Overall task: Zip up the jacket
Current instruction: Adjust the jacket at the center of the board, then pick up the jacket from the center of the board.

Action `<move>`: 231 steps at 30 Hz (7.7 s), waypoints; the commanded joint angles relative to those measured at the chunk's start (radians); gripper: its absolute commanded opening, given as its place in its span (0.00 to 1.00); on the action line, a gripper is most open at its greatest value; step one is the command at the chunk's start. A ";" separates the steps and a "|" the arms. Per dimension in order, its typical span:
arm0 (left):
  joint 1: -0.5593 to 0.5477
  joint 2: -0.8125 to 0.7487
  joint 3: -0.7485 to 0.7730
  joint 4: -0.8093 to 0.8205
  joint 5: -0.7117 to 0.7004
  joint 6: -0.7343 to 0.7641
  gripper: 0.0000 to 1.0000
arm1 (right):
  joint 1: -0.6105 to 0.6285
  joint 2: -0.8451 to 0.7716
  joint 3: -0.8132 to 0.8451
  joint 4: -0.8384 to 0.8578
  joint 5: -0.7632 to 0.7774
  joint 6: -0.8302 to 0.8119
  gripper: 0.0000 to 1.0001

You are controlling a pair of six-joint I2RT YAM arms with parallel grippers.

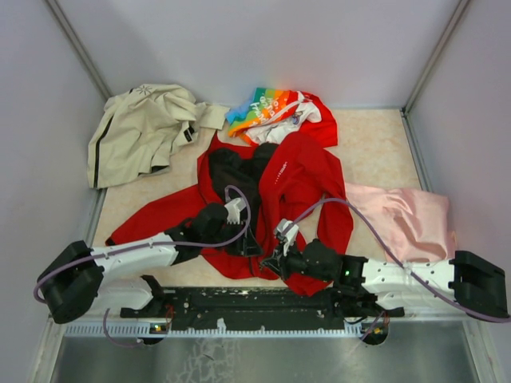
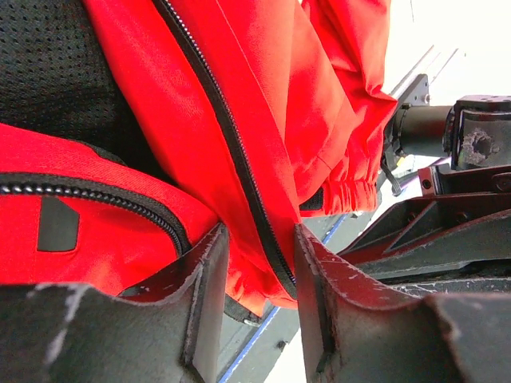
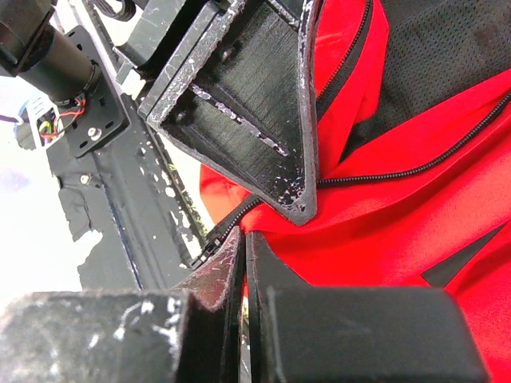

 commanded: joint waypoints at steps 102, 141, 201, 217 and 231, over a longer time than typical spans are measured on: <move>-0.044 -0.528 -0.385 0.448 -0.030 -0.054 0.48 | -0.008 0.008 -0.159 0.696 0.258 -0.010 0.00; -0.128 -0.217 -0.311 0.695 -0.019 -0.118 0.34 | -0.010 0.033 -0.191 0.775 0.252 0.016 0.00; -0.174 -0.115 -0.267 0.422 -0.030 -0.109 0.07 | -0.058 -0.070 -0.215 0.779 0.283 0.032 0.00; -0.174 -0.338 -0.084 -0.107 -0.172 -0.042 0.46 | -0.060 -0.067 -0.255 0.743 0.260 0.074 0.00; -0.174 -0.475 -0.101 -0.325 -0.292 -0.074 0.55 | -0.060 -0.067 -0.266 0.718 0.269 0.080 0.00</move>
